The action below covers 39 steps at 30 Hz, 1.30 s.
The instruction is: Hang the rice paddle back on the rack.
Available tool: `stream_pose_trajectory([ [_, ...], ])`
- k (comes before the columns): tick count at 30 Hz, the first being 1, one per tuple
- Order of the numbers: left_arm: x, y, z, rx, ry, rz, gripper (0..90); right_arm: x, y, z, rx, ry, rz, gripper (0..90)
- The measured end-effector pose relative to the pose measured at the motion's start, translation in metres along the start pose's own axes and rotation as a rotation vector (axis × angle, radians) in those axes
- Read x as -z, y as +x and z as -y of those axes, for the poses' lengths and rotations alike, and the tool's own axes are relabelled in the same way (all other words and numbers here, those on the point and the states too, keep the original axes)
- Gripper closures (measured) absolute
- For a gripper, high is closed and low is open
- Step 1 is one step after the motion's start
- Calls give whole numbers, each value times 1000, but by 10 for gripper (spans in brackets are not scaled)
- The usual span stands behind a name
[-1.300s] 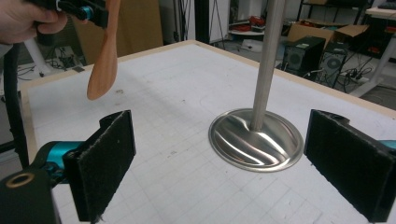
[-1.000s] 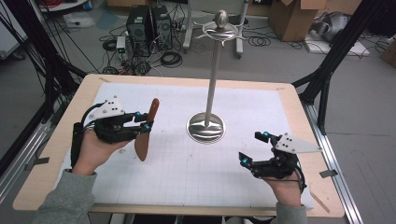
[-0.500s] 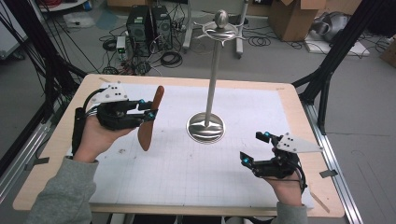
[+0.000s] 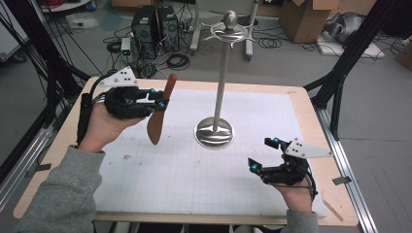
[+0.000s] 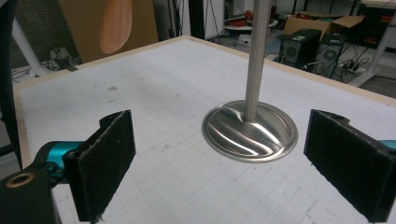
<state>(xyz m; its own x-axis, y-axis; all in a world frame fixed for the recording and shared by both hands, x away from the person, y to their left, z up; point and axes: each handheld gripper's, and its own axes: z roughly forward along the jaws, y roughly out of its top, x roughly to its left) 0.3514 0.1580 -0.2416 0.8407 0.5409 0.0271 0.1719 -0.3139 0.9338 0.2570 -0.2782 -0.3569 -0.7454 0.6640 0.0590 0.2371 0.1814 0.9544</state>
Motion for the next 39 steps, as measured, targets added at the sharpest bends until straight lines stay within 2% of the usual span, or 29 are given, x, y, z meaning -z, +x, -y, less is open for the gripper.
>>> stream_pose_trajectory([
  [9, -4, 1, -21, -10, -8, -1, 650, 3, -2, 1, -9, -8, 1, 77],
  [14, -5, 2, -36, -13, -14, 11, 650, 3, -2, 1, -8, -5, -1, 77],
  [26, -8, 5, -53, -6, -29, 32, 650, 4, -2, 1, -16, -6, 4, 77],
  [30, -9, 4, -60, -18, -31, 33, 650, 4, -3, 1, -13, -9, 3, 77],
  [34, -12, 4, -67, -23, -49, 17, 650, 3, -4, 2, -13, -10, 2, 77],
  [35, -13, 4, -69, -17, -59, 25, 650, 3, -3, 2, -15, -7, 1, 77],
  [39, -15, 4, -75, -28, -51, 21, 650, 3, -3, 2, -13, -5, -1, 77],
])
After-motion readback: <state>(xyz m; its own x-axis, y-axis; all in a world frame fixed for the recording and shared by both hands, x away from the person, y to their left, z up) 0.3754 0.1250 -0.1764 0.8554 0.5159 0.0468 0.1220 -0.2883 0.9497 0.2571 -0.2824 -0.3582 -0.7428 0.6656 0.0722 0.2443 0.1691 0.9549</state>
